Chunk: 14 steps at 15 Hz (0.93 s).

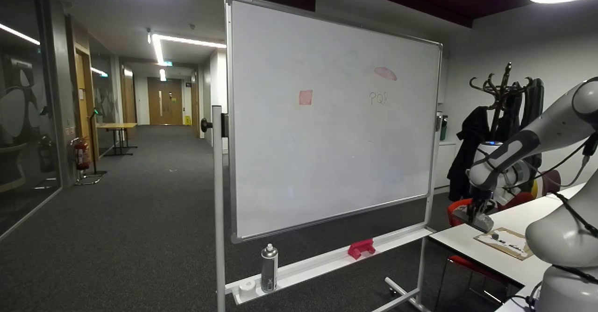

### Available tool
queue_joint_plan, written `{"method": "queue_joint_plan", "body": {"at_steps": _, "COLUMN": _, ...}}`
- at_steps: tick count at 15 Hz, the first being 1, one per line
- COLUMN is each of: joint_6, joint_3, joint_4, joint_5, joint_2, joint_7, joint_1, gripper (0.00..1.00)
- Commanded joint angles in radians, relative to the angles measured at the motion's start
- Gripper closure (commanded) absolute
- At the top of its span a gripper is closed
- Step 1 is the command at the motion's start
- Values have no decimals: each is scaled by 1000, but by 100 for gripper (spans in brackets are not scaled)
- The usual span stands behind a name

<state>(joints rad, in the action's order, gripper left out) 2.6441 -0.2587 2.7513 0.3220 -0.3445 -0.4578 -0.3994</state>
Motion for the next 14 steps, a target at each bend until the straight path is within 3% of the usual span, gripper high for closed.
{"method": "queue_joint_plan", "body": {"at_steps": 1, "joint_6": -62, "joint_3": -20, "joint_4": -4, "joint_5": -52, "joint_2": -89, "joint_7": -9, "joint_1": 82, "gripper": 65}}
{"method": "queue_joint_plan", "body": {"at_steps": 9, "joint_6": -254, "joint_3": 43, "joint_4": -62, "joint_5": -84, "joint_2": -368, "joint_7": 12, "joint_1": 206, "gripper": 65}}
{"method": "queue_joint_plan", "body": {"at_steps": 14, "joint_6": -438, "joint_3": 131, "joint_4": -201, "joint_5": -30, "joint_2": -348, "joint_7": 102, "joint_1": 220, "gripper": 65}}
